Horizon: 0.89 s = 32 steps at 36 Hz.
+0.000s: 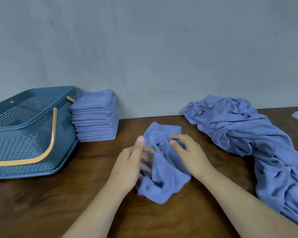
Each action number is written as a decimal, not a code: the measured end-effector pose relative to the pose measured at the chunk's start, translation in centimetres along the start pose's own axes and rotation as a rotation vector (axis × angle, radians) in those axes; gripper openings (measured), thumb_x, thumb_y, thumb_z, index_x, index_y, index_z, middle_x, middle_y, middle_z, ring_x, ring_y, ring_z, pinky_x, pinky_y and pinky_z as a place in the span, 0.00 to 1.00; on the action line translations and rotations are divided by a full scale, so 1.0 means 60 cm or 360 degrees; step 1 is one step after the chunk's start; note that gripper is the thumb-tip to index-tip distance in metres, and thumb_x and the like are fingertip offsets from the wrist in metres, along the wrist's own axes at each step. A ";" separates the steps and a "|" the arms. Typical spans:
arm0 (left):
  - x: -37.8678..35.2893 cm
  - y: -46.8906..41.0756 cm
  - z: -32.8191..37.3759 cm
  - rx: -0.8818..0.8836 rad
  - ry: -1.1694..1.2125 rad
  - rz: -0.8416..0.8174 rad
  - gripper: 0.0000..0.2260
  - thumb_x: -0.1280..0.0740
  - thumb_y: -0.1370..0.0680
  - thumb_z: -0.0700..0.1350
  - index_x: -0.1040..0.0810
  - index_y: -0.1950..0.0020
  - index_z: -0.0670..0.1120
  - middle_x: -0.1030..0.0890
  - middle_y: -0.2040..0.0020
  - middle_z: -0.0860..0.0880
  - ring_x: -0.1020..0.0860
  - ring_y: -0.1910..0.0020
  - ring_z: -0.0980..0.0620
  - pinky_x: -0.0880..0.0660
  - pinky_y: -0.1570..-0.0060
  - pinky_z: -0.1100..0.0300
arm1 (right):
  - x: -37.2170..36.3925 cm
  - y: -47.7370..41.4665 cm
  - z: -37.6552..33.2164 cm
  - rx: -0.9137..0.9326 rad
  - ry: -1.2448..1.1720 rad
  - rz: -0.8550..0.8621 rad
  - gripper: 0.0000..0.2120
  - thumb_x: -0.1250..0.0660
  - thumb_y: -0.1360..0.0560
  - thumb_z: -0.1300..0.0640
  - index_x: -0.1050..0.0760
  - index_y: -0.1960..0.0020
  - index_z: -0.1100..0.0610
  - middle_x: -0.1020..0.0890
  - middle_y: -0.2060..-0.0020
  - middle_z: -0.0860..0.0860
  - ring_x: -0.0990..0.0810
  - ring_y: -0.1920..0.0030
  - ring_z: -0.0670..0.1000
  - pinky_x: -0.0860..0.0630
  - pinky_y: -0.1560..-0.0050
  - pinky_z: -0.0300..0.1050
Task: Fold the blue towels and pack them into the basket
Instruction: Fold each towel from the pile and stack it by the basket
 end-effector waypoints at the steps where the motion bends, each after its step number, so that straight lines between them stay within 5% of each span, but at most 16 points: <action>1: 0.004 -0.001 0.002 0.0001 0.0044 0.0051 0.33 0.47 0.21 0.77 0.14 0.52 0.53 0.12 0.57 0.47 0.16 0.68 0.46 0.27 0.74 0.62 | 0.008 0.000 0.001 0.0005 -0.0007 0.0058 0.07 0.31 0.17 0.51 0.18 0.40 0.42 0.20 0.42 0.38 0.23 0.41 0.33 0.31 0.44 0.24; 4: 0.030 -0.001 0.007 -0.0264 -0.0275 0.0378 0.18 0.41 0.15 0.63 0.17 0.50 0.56 0.12 0.56 0.53 0.15 0.66 0.50 0.24 0.68 0.61 | 0.023 -0.003 0.008 -0.0042 0.0129 0.0099 0.10 0.28 0.19 0.48 0.18 0.39 0.44 0.20 0.44 0.38 0.23 0.43 0.33 0.32 0.47 0.23; 7: 0.037 -0.007 -0.010 -0.0314 -0.0653 0.0462 0.03 0.33 0.16 0.55 0.20 0.45 0.60 0.15 0.50 0.63 0.17 0.53 0.61 0.20 0.53 0.56 | 0.023 -0.003 0.016 -0.0147 0.0254 -0.0010 0.16 0.26 0.23 0.42 0.20 0.36 0.42 0.21 0.42 0.39 0.22 0.43 0.36 0.29 0.44 0.30; 12: 0.004 -0.016 -0.040 -0.0135 -0.0922 0.0158 0.18 0.29 0.24 0.68 0.22 0.37 0.63 0.21 0.44 0.65 0.24 0.43 0.64 0.24 0.44 0.62 | 0.012 0.010 0.007 -0.0105 0.0368 -0.0203 0.25 0.22 0.26 0.49 0.22 0.30 0.43 0.19 0.40 0.37 0.22 0.39 0.38 0.25 0.39 0.38; 15: -0.006 -0.017 -0.035 -0.0216 -0.1010 0.0124 0.05 0.25 0.22 0.58 0.18 0.49 0.60 0.20 0.52 0.60 0.22 0.50 0.61 0.25 0.50 0.61 | 0.010 0.014 -0.006 0.0018 0.0350 -0.0163 0.17 0.25 0.24 0.59 0.17 0.38 0.45 0.17 0.50 0.37 0.18 0.49 0.38 0.23 0.48 0.36; 17: -0.005 -0.017 -0.034 -0.0263 -0.1006 0.0157 0.05 0.25 0.21 0.51 0.18 0.57 0.57 0.19 0.57 0.58 0.22 0.57 0.59 0.27 0.55 0.64 | 0.019 0.012 -0.015 0.0047 0.0365 -0.0027 0.17 0.27 0.23 0.60 0.18 0.39 0.44 0.21 0.50 0.39 0.20 0.51 0.39 0.24 0.50 0.36; 22: 0.018 -0.018 -0.035 -0.0268 -0.0540 0.0375 0.06 0.31 0.17 0.52 0.21 0.52 0.53 0.18 0.61 0.54 0.22 0.65 0.57 0.27 0.64 0.66 | 0.053 0.005 -0.020 -0.0011 0.0426 0.0113 0.18 0.30 0.26 0.60 0.20 0.42 0.40 0.24 0.54 0.42 0.23 0.57 0.43 0.30 0.61 0.38; 27: 0.050 -0.013 -0.038 -0.0137 0.0068 0.0639 0.11 0.38 0.20 0.58 0.27 0.53 0.51 0.18 0.57 0.45 0.17 0.55 0.39 0.18 0.50 0.36 | 0.083 0.003 -0.013 -0.0195 0.0381 0.0079 0.15 0.34 0.25 0.60 0.19 0.49 0.41 0.22 0.65 0.40 0.24 0.66 0.45 0.27 0.65 0.45; 32: 0.063 -0.012 -0.048 0.0007 0.0437 0.0760 0.10 0.39 0.19 0.55 0.26 0.49 0.50 0.14 0.53 0.46 0.13 0.50 0.41 0.14 0.52 0.41 | 0.124 -0.005 -0.006 -0.0373 0.0619 0.0113 0.16 0.40 0.22 0.57 0.16 0.56 0.43 0.19 0.68 0.39 0.24 0.66 0.46 0.34 0.66 0.43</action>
Point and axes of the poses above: each hand's wrist, its own y-axis away from the middle knuckle, its own x-axis out of the back of the hand, z = x × y, the point moved 6 cm from there along -y, towards the middle knuckle
